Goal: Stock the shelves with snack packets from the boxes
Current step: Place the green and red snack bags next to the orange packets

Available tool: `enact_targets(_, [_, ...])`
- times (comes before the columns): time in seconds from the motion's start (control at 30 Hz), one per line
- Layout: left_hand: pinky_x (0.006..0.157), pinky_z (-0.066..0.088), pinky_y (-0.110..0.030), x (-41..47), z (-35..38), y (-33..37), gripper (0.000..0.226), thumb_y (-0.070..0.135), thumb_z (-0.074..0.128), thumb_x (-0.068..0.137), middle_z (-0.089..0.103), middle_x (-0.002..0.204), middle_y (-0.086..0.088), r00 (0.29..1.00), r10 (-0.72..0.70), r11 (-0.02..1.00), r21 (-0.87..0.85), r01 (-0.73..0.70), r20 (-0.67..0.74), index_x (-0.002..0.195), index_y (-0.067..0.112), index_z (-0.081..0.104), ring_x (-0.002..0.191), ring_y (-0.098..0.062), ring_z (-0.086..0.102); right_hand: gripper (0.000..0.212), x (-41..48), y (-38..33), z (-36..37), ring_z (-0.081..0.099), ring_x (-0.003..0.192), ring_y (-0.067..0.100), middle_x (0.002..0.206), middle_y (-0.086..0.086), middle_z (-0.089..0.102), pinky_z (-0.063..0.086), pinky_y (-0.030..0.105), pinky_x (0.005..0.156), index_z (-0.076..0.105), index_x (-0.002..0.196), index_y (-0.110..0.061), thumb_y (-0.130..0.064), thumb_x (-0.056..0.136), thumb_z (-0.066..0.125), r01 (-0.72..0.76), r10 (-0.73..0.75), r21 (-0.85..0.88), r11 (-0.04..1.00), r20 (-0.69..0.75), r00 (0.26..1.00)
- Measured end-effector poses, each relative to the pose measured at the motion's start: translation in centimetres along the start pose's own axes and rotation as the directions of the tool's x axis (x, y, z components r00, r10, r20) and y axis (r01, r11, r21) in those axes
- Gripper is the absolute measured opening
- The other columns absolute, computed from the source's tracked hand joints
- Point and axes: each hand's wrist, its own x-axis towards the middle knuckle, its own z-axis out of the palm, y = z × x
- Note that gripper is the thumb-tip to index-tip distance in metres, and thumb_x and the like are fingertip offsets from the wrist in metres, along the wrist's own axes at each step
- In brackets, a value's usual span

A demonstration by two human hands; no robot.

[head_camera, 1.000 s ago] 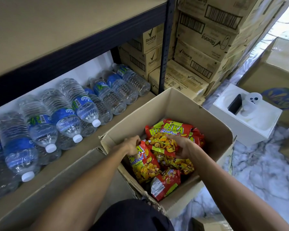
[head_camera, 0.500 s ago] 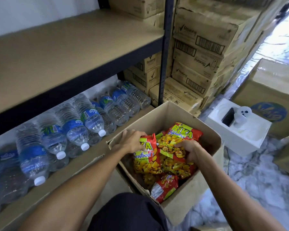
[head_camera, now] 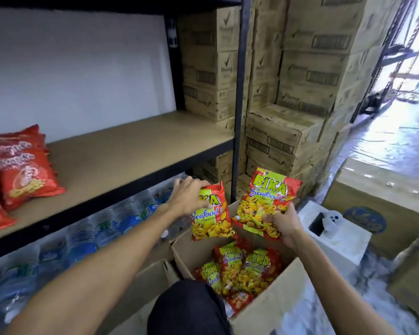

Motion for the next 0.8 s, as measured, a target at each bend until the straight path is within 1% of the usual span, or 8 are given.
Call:
enact_targets(0.1, [0.102,0.029,-0.041,0.0,-4.3,1.1,0.069,0.054,0.074,0.079,0.063,0.122,0.003,0.996,0.011,0.999,0.044,-0.007,-0.093,0.139,0.028,0.052,0.116,-0.018,0.046,0.065,-1.4,-3.3,0.2,0.068,0.106,0.029,0.111,0.006,0.071,0.055,0.055,0.092,0.047,0.119,-0.027,0.014,0.076,0.073,0.141,-0.141,-0.017,0.990,0.014,0.990])
enact_targets(0.2, [0.104,0.029,-0.044,-0.2,-8.4,1.8,0.069,0.054,0.073,0.080,0.063,0.128,0.003,0.983,0.009,0.998,0.062,0.003,-0.184,0.140,0.029,0.051,0.121,-0.019,0.047,0.063,-2.8,-6.9,1.0,0.068,0.106,0.026,0.111,0.002,0.070,0.059,0.044,0.083,0.046,0.123,-0.028,0.013,0.081,0.070,0.247,-0.246,0.007,0.969,0.066,0.967])
enact_targets(0.27, [0.106,0.027,-0.046,-0.2,-11.1,1.7,0.071,0.055,0.072,0.080,0.059,0.133,0.003,0.974,-0.012,0.996,0.080,0.031,-0.226,0.142,0.031,0.048,0.125,-0.019,0.044,0.066,-3.1,-9.0,1.9,0.067,0.107,0.023,0.115,0.001,0.069,0.057,0.039,0.080,0.045,0.129,-0.028,0.011,0.082,0.070,0.295,-0.295,0.013,0.955,0.096,0.951])
enact_targets(0.3, [0.108,0.025,-0.048,-0.3,-12.9,1.4,0.072,0.055,0.072,0.081,0.057,0.137,0.003,0.968,-0.027,0.996,0.077,0.047,-0.249,0.144,0.032,0.046,0.128,-0.019,0.042,0.067,-3.3,-10.3,2.6,0.066,0.108,0.022,0.116,0.000,0.069,0.056,0.039,0.083,0.045,0.130,-0.030,0.010,0.082,0.071,0.324,-0.323,0.015,0.946,0.115,0.939])
enact_targets(0.37, [0.108,0.026,-0.053,-0.7,-15.9,0.7,0.074,0.052,0.075,0.080,0.057,0.138,0.003,0.955,-0.058,0.996,0.048,0.075,-0.290,0.145,0.033,0.044,0.130,-0.020,0.043,0.069,-3.1,-12.5,4.2,0.065,0.110,0.020,0.118,-0.003,0.069,0.054,0.046,0.093,0.044,0.130,-0.033,0.008,0.082,0.072,0.372,-0.369,0.010,0.928,0.155,0.917])
enact_targets(0.47, [0.106,0.030,-0.053,-1.1,-20.0,-0.8,0.075,0.049,0.079,0.077,0.064,0.130,0.003,0.917,-0.104,0.993,0.008,0.116,-0.385,0.142,0.029,0.048,0.126,-0.022,0.050,0.074,-2.4,-15.5,7.7,0.064,0.113,0.018,0.120,-0.004,0.067,0.049,0.052,0.103,0.040,0.134,-0.033,0.006,0.081,0.074,0.448,-0.434,-0.014,0.894,0.217,0.874])
enact_targets(0.7, [0.104,0.034,-0.056,-1.4,-24.5,-5.2,0.072,0.044,0.082,0.074,0.066,0.123,-0.001,0.838,-0.189,0.971,0.030,0.237,-0.512,0.138,0.028,0.054,0.124,-0.025,0.047,0.078,-1.0,-18.1,16.0,0.061,0.116,0.017,0.121,-0.004,0.064,0.047,0.050,0.106,0.035,0.139,-0.028,0.008,0.082,0.073,0.523,-0.477,-0.056,0.850,0.339,0.811])
enact_targets(0.8, [0.104,0.035,-0.058,-1.2,-25.0,-7.0,0.073,0.039,0.082,0.076,0.062,0.126,-0.006,0.846,-0.217,0.960,0.052,0.276,-0.488,0.140,0.026,0.051,0.127,-0.027,0.042,0.073,-0.3,-18.4,19.1,0.061,0.108,0.012,0.116,-0.006,0.063,0.048,0.045,0.103,0.036,0.131,-0.029,0.009,0.081,0.073,0.558,-0.488,-0.088,0.825,0.384,0.783])
